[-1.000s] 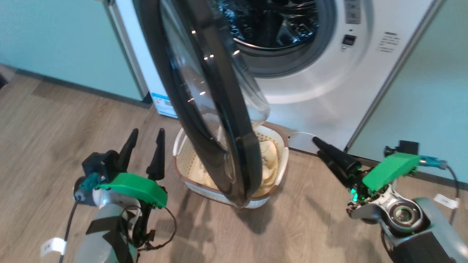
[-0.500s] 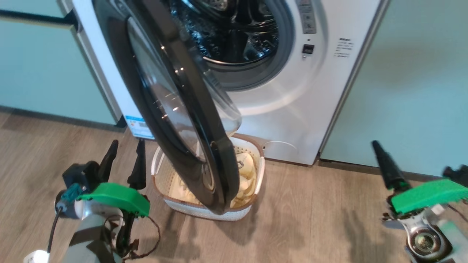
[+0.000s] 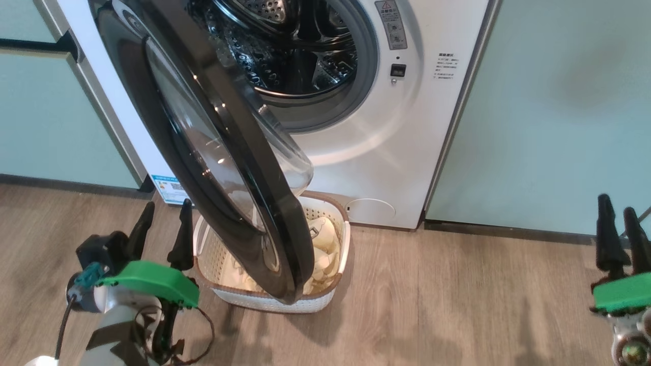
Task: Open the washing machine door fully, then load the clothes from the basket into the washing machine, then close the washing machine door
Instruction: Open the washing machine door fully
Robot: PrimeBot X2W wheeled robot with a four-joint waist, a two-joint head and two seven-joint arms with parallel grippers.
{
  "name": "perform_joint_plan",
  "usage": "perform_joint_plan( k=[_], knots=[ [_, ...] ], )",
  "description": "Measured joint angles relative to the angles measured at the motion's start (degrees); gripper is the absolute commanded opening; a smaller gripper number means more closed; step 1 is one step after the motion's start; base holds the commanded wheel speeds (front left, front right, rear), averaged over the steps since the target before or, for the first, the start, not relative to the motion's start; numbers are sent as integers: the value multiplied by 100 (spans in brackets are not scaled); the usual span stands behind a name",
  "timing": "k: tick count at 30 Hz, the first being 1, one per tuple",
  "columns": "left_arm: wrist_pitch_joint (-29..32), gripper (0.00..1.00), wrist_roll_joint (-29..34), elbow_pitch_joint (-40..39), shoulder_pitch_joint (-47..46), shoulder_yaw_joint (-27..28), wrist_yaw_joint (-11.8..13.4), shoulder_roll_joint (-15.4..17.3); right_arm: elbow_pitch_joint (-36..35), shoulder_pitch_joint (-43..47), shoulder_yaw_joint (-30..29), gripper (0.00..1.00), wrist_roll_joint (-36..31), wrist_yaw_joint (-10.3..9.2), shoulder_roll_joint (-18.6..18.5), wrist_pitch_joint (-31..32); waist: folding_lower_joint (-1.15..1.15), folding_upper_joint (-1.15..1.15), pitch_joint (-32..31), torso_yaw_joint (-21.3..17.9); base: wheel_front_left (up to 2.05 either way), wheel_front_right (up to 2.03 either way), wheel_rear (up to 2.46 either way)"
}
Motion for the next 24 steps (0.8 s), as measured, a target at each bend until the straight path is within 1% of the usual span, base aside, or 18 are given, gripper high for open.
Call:
perform_joint_plan(
  k=[4, 8, 11, 14, 19, 24],
  knots=[
    [0, 100, -41, 0, 1, 1, 0, 7, -259, 282, -478, 100, -1003, 0, 224, 0, 0, 0, -30, -31, 0, 0, 0],
    [0, 100, -42, 7, 1, 4, 0, 34, -475, 506, -903, 100, -1719, 0, 478, 0, 0, 0, -54, -29, 0, 0, 0],
    [0, 100, -44, 16, 1, 12, 0, 51, -542, 717, -1049, 100, -2212, 0, 609, 0, 0, 0, -64, -31, 0, 0, 0],
    [0, 100, -100, 43, 1, 13, 0, 65, -561, 897, -1131, 100, -2537, 0, 738, 0, 0, 0, -70, -35, 0, 0, 0],
    [0, 100, -100, 69, 4, 13, 0, 70, -595, 1110, -1214, 100, -2995, 0, 839, 0, 0, 0, -86, -46, 0, 0, 0],
    [0, 100, -101, 98, 38, 13, 0, 75, -593, 1227, -1229, 100, -3138, 0, 873, 0, 0, 0, -83, -66, 0, 0, 0]
  ],
)
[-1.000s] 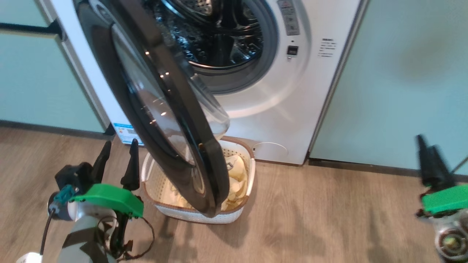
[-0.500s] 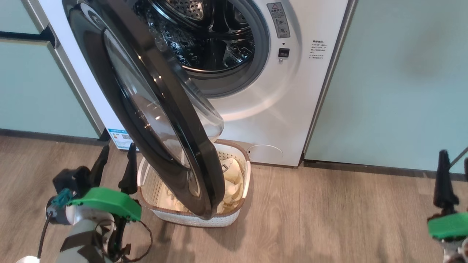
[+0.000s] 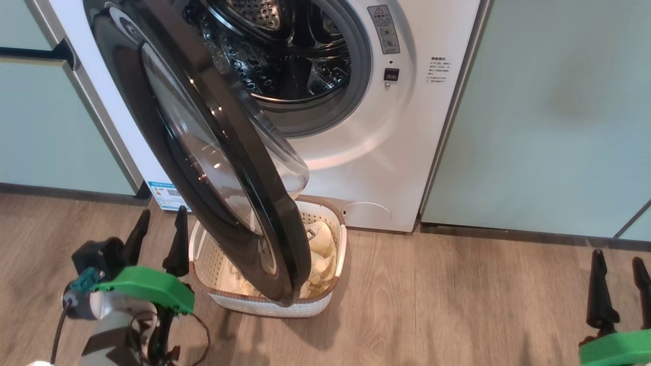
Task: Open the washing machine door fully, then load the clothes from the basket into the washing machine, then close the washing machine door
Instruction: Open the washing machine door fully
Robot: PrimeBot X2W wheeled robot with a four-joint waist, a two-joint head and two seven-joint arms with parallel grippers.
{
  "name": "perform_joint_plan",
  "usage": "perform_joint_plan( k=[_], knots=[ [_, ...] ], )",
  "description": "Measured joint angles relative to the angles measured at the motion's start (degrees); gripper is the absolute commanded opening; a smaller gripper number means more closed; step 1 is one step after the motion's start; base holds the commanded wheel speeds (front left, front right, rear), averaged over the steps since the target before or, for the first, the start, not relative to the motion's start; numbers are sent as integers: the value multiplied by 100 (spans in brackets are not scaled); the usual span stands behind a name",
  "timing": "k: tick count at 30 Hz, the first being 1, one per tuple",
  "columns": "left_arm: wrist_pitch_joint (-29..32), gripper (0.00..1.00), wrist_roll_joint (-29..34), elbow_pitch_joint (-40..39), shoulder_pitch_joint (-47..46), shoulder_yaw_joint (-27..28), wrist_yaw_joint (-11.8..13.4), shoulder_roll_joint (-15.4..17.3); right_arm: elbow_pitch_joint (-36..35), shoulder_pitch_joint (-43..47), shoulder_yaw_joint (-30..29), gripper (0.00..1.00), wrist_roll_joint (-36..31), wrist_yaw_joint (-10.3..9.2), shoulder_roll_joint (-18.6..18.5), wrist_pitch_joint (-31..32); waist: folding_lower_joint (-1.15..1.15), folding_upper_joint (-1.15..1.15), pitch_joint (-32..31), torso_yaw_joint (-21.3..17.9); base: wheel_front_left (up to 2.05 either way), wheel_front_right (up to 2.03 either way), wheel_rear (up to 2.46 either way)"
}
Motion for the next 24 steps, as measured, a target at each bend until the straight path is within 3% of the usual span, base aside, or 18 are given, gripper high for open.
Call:
perform_joint_plan(
  k=[24],
  knots=[
    [0, 100, -43, 70, 63, -15, 0, 16, 31, 54, -30, 100, -444, 0, 26, 0, 0, 0, 27, 25, 0, 0, 0]
  ],
)
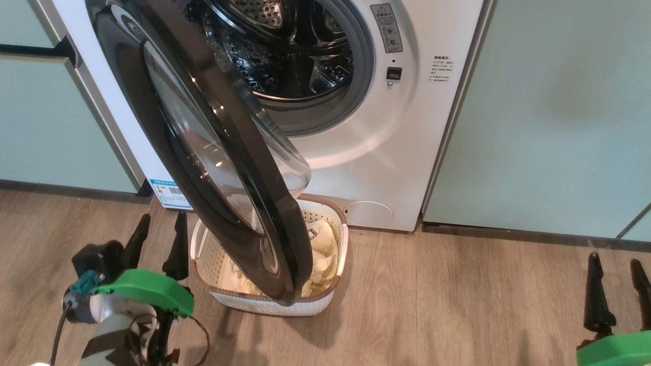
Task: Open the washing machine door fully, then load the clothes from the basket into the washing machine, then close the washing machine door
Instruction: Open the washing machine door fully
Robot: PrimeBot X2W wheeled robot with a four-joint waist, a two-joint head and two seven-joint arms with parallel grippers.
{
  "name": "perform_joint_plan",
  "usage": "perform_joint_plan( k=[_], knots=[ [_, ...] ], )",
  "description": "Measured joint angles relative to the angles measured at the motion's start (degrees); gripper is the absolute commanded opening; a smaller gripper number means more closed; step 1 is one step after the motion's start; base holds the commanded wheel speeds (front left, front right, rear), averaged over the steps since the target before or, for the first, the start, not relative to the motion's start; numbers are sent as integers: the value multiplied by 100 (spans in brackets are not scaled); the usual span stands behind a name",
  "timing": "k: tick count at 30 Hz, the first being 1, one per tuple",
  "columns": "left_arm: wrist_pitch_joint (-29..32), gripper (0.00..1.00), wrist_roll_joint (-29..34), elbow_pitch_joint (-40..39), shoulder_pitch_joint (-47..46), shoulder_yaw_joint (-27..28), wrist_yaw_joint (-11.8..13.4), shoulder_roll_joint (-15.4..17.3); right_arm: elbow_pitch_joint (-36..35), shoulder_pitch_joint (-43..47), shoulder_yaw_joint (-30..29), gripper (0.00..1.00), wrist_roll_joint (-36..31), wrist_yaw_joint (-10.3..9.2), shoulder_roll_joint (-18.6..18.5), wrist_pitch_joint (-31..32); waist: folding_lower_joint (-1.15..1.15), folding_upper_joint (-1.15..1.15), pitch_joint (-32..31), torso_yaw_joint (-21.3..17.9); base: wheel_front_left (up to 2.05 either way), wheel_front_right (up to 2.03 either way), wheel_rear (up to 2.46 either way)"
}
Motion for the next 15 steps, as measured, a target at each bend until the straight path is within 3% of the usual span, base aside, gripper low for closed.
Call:
perform_joint_plan(
  k=[14, 15],
  knots=[
    [0, 100, 0, -1, 0, 1, 0, -4, 54, 0, 10, 100, -32, 0, 24, 0, 0, 0, -20, 54, 0, 0, 0],
    [0, 59, -12, -3, 1, 10, 0, -10, 56, 0, 13, 100, -32, 0, 31, 0, 0, 0, -20, 55, 0, 0, 0]
  ],
)
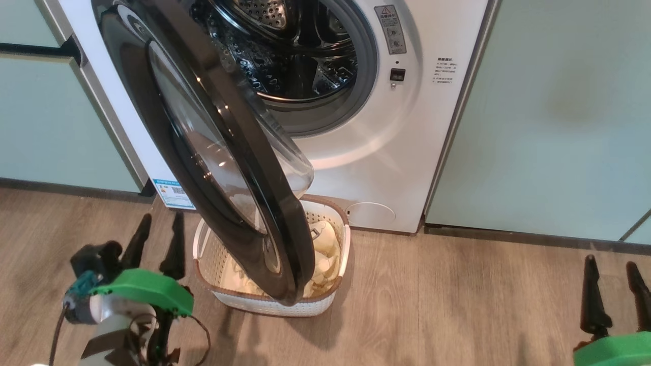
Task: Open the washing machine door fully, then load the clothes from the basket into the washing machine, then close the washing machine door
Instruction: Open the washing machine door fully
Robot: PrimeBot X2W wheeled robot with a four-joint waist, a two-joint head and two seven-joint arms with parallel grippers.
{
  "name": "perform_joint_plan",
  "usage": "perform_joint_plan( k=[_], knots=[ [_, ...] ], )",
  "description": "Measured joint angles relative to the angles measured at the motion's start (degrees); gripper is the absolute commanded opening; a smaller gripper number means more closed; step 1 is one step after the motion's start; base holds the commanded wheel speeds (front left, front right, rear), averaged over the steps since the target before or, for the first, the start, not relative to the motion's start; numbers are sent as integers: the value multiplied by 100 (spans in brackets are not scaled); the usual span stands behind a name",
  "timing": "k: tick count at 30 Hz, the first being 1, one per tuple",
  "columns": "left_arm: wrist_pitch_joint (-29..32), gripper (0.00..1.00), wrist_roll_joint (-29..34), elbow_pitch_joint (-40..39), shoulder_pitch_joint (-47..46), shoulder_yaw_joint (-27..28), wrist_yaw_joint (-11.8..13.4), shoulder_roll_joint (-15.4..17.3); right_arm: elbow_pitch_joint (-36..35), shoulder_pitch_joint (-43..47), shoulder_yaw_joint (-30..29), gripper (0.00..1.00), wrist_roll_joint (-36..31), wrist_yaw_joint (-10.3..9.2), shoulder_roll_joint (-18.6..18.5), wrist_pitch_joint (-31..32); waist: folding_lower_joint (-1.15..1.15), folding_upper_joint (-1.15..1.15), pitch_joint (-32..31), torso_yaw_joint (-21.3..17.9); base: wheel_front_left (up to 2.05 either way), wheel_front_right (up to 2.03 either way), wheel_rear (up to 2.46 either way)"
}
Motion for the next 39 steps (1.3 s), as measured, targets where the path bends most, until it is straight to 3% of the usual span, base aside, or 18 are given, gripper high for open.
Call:
perform_joint_plan(
  k=[1, 2, 7, 13, 20, 28, 39],
  knots=[
    [0, 13, -57, 0, 0, 15, 0, -10, 7, 0, 8, 100, 0, 0, 5, 0, 0, 0, 1, -2, 0, 0, 0],
    [0, 0, -124, 0, 1, 49, 0, -20, 13, 0, 14, 100, 0, 0, 10, 0, 0, 0, 5, -5, 0, 0, 0],
    [0, 0, -328, -258, -10, 615, 0, -48, 43, 0, 25, 100, 0, 0, 22, 0, 0, 0, 38, -9, 0, 0, 0],
    [-2, 0, -513, -1179, -298, 1277, 65, -221, 59, 4, 3, 100, 0, 0, 42, 0, 0, 0, 27, 62, 0, 0, 0],
    [112, 0, -794, -2140, -918, 1337, 107, -224, 60, 9, -4, 100, 0, 0, 62, 0, 0, 0, -9, 129, 0, 0, 0],
    [998, 0, -1116, -3772, -1592, 647, 114, -232, 59, 14, -2, 100, 0, 0, 69, 0, 0, 0, -22, 156, 0, 0, 0],
    [2059, 0, -1299, -4793, -1664, -1323, 104, -274, 62, 14, 19, 100, 1, 0, 73, 0, 0, 0, -27, 110, 0, 0, 0]
  ],
)
